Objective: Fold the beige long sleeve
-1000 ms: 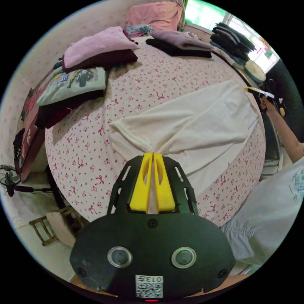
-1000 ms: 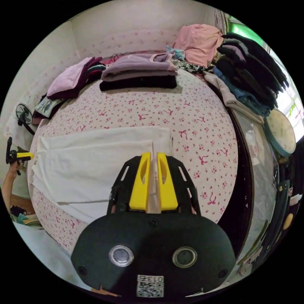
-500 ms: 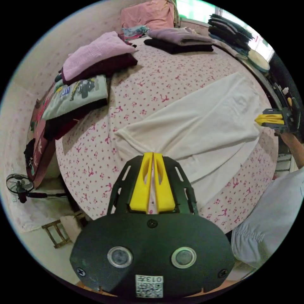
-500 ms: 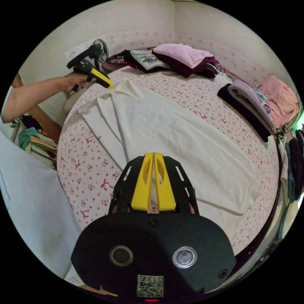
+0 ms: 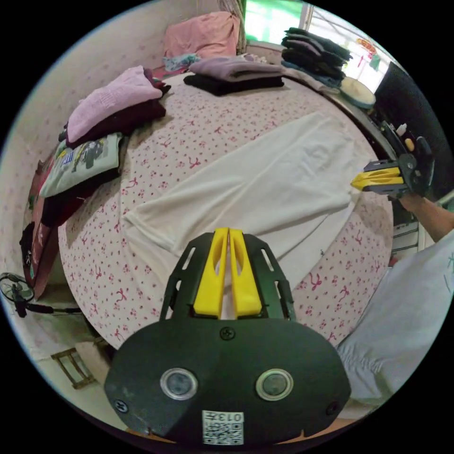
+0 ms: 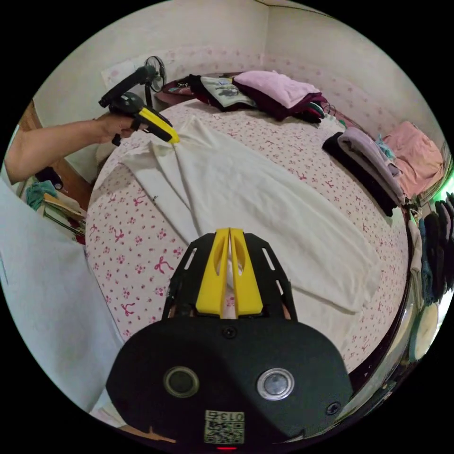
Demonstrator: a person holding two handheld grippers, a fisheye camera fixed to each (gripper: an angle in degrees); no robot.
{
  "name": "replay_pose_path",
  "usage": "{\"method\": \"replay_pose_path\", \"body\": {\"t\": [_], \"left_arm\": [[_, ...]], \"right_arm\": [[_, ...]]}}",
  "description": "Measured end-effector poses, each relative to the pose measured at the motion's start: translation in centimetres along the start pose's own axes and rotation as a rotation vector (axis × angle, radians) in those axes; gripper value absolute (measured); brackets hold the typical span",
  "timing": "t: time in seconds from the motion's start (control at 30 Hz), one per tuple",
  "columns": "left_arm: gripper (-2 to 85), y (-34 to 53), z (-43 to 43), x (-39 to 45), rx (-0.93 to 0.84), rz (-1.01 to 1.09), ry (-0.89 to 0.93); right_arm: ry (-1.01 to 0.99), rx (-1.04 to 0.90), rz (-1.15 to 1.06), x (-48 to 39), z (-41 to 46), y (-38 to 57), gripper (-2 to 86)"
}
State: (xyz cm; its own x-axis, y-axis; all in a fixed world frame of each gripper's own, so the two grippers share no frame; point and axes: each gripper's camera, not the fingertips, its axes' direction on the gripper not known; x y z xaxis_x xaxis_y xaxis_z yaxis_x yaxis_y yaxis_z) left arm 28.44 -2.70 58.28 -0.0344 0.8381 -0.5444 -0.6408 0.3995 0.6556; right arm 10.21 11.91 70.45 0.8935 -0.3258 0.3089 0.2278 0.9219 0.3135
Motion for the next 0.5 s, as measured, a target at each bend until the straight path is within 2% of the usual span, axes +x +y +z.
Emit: {"method": "replay_pose_path", "body": {"t": [0.07, 0.17, 0.27, 0.3, 0.33, 0.4, 0.5], "left_arm": [[-0.2, 0.2, -1.1, 2.5, 0.069, 0.076, 0.004], [-0.2, -0.8, -0.4, 5.5, 0.059, 0.111, -0.045], [-0.2, -1.4, 1.8, 6.0, -0.036, 0.061, -0.034], [-0.2, -1.1, 1.4, 5.8, -0.011, 0.045, -0.035], [-0.2, -0.7, 1.2, 4.9, -0.055, -0.025, -0.066], [-0.2, 0.4, 0.3, 3.8, -0.043, -0.068, -0.018], [-0.2, 1.6, -1.8, 3.7, 0.024, -0.093, -0.097]], "right_arm": [[-0.03, 0.009, -0.036, -1.3, 0.7, -0.6, -0.1], [-0.005, 0.005, -0.096, -4.0, 3.0, -2.1, 0.0], [0.029, -0.016, -0.115, -5.4, 5.2, -3.1, 0.0], [0.023, -0.031, -0.126, -5.4, 5.5, -3.4, 0.1], [0.012, -0.043, -0.123, -5.4, 5.5, -3.6, 0.1], [-0.034, -0.055, -0.086, -4.3, 5.1, -4.2, 0.1], [0.023, 0.048, -0.032, -2.7, 4.5, -5.2, 0.2]]}}
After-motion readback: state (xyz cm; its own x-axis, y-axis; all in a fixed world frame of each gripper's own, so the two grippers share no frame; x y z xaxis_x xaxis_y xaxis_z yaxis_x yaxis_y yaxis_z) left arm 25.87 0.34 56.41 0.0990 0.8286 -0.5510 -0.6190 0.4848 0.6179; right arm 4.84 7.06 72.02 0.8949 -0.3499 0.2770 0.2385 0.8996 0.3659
